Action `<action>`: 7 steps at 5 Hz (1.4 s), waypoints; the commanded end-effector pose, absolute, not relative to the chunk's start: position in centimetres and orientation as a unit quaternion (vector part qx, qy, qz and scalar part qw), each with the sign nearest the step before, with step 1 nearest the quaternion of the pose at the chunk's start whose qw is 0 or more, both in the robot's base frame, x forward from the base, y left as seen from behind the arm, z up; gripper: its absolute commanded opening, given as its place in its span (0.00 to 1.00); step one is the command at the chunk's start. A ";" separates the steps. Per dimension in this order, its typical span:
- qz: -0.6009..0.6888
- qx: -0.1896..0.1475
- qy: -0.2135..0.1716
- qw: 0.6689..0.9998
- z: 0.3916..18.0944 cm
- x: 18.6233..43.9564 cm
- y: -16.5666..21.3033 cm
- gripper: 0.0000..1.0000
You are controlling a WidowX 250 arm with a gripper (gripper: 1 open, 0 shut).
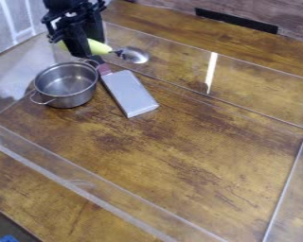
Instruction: Put the spoon into the silver pot
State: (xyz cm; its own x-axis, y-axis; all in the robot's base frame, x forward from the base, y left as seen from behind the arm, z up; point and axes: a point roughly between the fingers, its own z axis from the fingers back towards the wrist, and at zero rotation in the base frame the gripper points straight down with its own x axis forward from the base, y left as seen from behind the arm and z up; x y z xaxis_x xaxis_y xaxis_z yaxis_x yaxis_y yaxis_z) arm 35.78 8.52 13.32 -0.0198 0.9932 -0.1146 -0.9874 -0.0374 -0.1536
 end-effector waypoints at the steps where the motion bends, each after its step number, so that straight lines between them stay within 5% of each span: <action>1: 0.730 -0.115 -0.046 0.672 14.1 35.3 9.5 0.00; 2: 0.750 -0.119 -0.044 0.649 12.6 34.1 10.7 0.00; 4: 0.765 -0.132 -0.033 0.630 13.1 33.5 16.6 0.00; 7: 0.731 -0.132 -0.012 0.669 10.0 34.7 18.2 0.00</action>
